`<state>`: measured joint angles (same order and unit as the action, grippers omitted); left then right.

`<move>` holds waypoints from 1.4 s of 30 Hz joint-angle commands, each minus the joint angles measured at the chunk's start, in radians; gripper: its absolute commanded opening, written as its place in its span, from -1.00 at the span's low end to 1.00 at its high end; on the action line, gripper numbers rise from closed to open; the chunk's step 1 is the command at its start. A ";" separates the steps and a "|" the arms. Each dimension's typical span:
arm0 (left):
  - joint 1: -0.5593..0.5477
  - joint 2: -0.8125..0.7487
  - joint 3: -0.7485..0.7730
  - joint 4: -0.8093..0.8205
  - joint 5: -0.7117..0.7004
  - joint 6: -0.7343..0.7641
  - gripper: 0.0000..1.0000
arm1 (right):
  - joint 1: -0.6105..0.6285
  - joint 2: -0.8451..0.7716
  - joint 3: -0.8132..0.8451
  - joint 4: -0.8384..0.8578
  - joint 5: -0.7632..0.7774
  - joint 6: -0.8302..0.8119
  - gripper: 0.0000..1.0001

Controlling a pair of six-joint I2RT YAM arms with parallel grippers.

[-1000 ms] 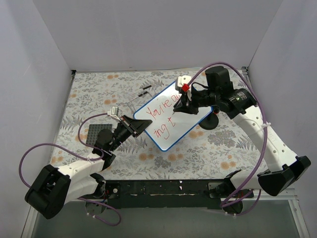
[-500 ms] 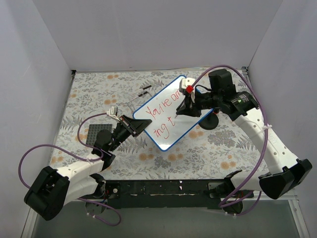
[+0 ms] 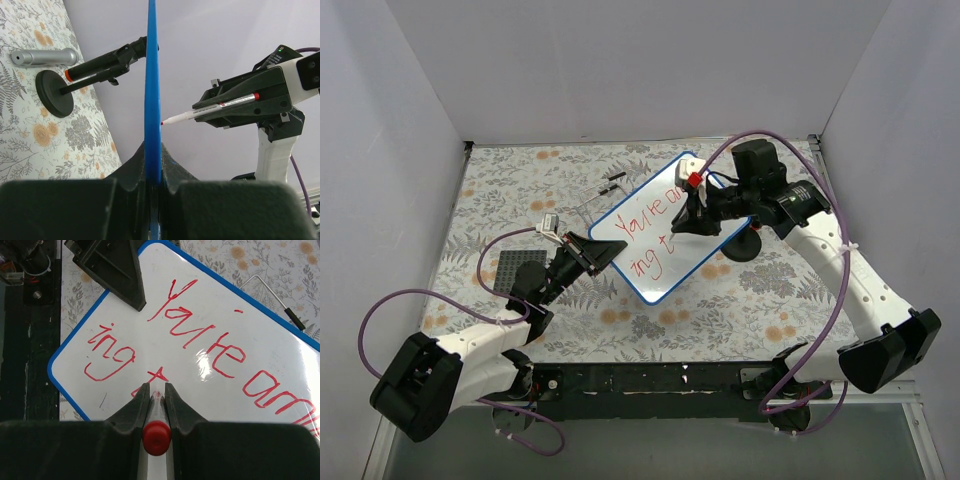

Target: Write a sentence on the whiteboard

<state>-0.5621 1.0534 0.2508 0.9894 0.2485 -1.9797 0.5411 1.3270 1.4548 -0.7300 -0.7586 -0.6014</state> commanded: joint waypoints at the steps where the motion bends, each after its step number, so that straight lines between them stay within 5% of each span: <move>1: 0.002 -0.020 0.025 0.124 -0.002 -0.096 -1.00 | 0.017 0.000 0.026 0.043 0.007 0.000 -0.97; 29: 0.002 -0.027 0.025 0.118 -0.008 -0.091 -1.00 | 0.019 -0.103 -0.120 -0.014 0.062 -0.060 -0.97; 42: 0.002 -0.026 0.024 0.118 -0.006 -0.091 -1.00 | 0.017 -0.017 -0.022 0.044 0.065 -0.021 -0.97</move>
<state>-0.5602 1.0576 0.2508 0.9680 0.2455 -1.9705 0.5579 1.2831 1.3777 -0.7288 -0.7029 -0.6373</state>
